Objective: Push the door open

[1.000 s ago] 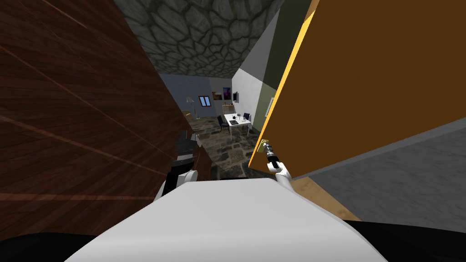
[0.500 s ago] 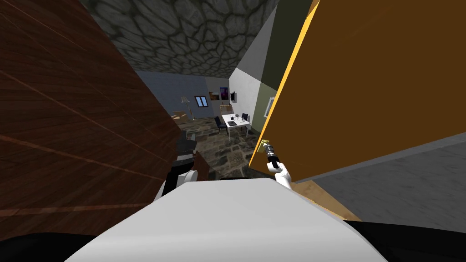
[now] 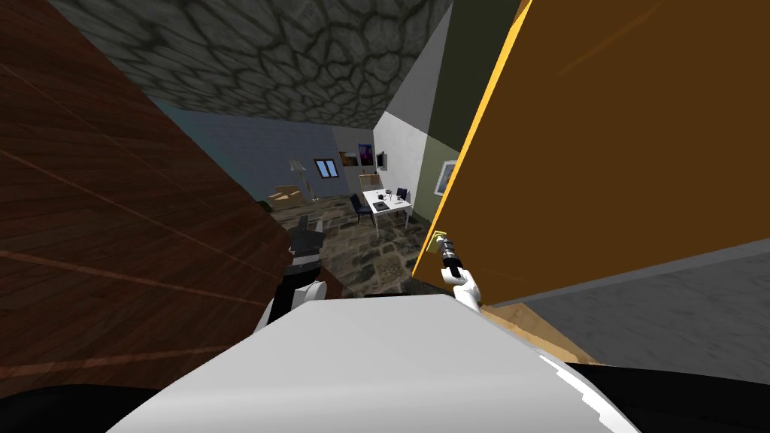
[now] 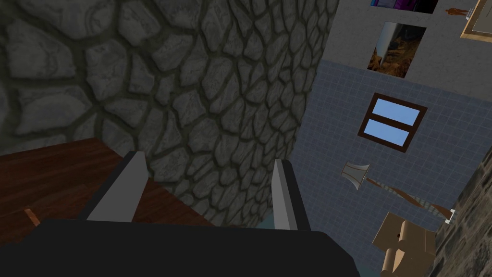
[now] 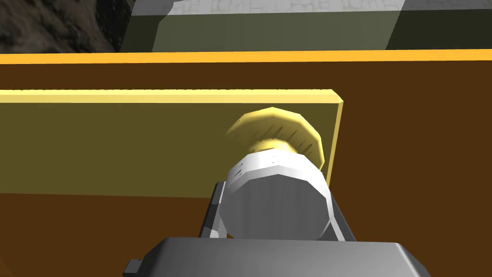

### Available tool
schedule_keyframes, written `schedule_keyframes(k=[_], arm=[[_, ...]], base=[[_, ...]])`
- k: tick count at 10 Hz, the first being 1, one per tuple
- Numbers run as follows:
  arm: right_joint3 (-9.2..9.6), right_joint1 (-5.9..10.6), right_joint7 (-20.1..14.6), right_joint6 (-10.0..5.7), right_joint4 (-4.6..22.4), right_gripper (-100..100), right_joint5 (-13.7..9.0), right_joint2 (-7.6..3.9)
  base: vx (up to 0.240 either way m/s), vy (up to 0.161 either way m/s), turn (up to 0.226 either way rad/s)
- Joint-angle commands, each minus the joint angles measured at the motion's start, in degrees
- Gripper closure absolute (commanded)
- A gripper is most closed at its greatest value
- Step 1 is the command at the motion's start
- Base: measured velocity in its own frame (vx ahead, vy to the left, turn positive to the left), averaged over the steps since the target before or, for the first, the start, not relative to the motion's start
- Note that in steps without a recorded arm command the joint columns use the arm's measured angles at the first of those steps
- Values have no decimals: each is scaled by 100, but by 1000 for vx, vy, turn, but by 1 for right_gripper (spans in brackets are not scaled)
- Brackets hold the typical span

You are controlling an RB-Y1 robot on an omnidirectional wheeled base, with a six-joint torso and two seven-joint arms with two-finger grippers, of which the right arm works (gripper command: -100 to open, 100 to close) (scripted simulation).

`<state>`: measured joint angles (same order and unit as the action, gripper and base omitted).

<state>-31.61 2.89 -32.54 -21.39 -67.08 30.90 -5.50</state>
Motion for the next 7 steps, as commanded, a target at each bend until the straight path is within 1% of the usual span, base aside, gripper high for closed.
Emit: schedule_keyframes(k=[1, 4, 6, 7], arm=[[-101, 11, 70, 50, -63, 100, -31, 10], [-213, 36, 191, 133, -102, 100, -69, 105], [-274, 50, 258, 178, -123, 100, -90, 163], [-268, 24, 231, 177, -107, 100, -83, 131]], base=[[172, 40, -60], [168, 43, -73], [166, 63, -77], [62, 21, -45]])
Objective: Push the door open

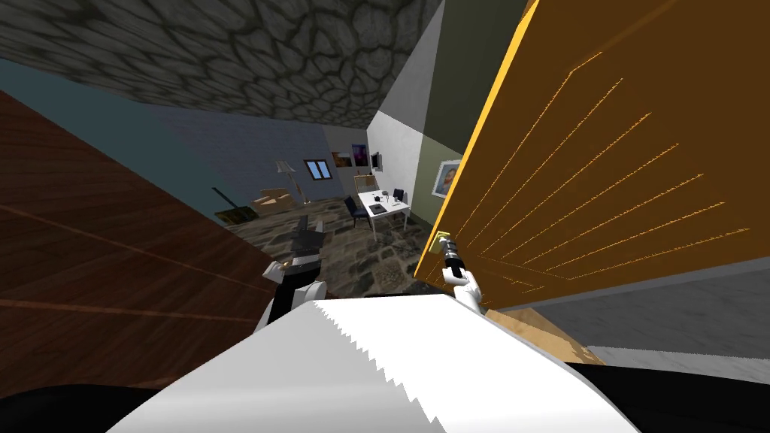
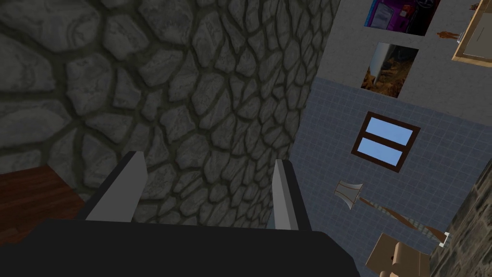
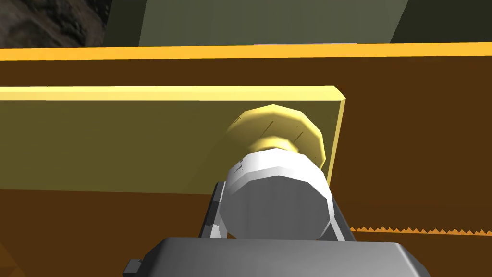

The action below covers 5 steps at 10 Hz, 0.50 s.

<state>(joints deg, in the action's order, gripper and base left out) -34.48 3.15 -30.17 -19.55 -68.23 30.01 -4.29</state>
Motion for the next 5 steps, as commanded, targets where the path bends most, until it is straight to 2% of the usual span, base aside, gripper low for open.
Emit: schedule_keyframes(k=[1, 5], arm=[[-69, 3, 22, 3, 1, 100, -15, -11], [-278, 11, 89, 14, 6, 100, -62, -22]], base=[[135, -10, -53], [193, 29, -56]])
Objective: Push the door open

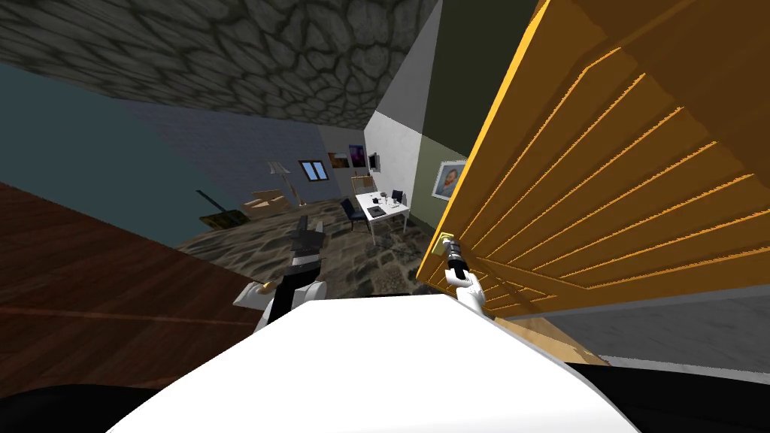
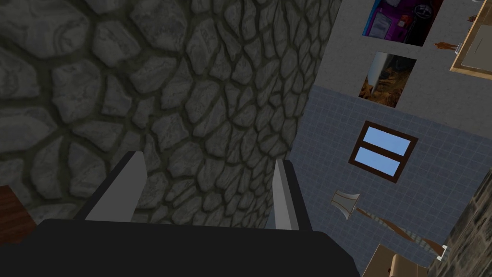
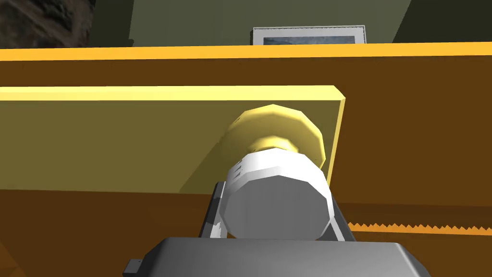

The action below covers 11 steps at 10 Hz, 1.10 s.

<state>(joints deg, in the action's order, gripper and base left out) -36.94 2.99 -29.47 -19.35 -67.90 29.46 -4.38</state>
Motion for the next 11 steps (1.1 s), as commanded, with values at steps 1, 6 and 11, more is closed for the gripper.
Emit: schedule_keyframes(k=[1, 6, 11], arm=[[-103, 29, 42, -2, -25, 100, -24, -11], [-422, 42, 144, 14, -18, 100, -95, 28], [-710, 9, 155, 24, -44, 100, -73, 4]], base=[[189, 21, -65], [207, 30, -69], [159, -2, -39]])
